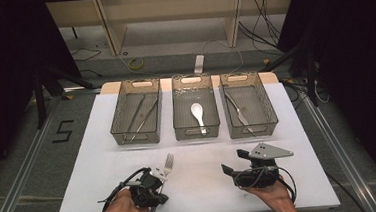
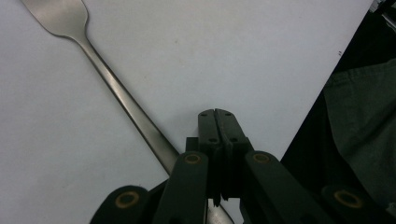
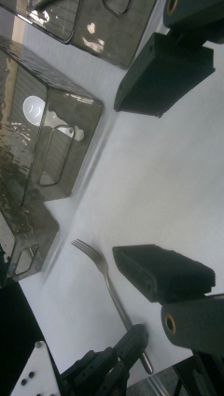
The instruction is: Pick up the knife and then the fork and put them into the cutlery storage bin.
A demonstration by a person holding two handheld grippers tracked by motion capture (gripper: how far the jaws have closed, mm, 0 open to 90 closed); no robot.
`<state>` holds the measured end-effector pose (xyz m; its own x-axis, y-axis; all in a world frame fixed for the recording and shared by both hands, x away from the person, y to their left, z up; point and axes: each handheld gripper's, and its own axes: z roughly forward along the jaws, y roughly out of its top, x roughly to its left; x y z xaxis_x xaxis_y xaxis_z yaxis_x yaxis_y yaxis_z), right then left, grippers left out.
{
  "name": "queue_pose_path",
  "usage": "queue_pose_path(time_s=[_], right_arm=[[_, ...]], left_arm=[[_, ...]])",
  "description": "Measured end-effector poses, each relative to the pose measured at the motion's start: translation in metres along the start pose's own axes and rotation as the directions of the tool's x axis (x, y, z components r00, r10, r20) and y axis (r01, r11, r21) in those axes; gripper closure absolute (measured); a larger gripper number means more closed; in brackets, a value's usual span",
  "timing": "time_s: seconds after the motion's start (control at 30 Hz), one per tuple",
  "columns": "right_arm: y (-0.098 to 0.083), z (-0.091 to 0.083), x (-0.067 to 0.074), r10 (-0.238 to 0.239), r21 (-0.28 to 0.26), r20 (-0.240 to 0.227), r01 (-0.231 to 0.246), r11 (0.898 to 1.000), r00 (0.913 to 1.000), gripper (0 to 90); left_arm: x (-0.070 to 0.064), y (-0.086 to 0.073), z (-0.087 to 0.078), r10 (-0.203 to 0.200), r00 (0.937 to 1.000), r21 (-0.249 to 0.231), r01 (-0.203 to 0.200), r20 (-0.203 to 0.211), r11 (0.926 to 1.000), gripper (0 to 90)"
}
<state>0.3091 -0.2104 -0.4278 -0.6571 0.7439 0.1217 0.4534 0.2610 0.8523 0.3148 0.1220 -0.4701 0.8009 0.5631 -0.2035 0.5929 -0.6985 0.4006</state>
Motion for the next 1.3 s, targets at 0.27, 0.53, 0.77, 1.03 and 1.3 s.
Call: queue_pose_path(time_s=[0.27,0.53,0.77,1.03,1.3], right_arm=[[-0.001,0.000,0.003,-0.012,0.009,0.002,0.012,1.000,0.9999,25.7],[-0.001,0.000,0.005,-0.022,0.016,0.001,0.022,1.000,0.9998,25.9],[-0.002,0.001,0.006,-0.027,0.030,0.000,0.027,0.999,0.9996,26.0],[-0.001,0.002,0.006,-0.034,0.035,-0.003,0.035,0.999,0.9994,26.2],[-0.001,0.002,0.006,-0.028,0.037,-0.002,0.029,0.999,0.9996,26.3]], left_arm=[[0.008,-0.003,-0.005,-0.035,0.9993,0.055,0.035,-0.013,0.9979,88.9],[0.021,-0.008,-0.013,-0.068,0.9949,0.086,0.074,-0.075,0.9935,88.8],[0.033,-0.012,-0.019,-0.092,0.9823,0.092,0.108,-0.163,0.9900,88.8],[0.039,-0.013,-0.024,-0.104,0.9823,0.086,0.118,-0.156,0.9892,88.7],[0.041,-0.002,-0.040,-0.124,0.9787,0.008,0.128,-0.163,0.9918,66.5]])
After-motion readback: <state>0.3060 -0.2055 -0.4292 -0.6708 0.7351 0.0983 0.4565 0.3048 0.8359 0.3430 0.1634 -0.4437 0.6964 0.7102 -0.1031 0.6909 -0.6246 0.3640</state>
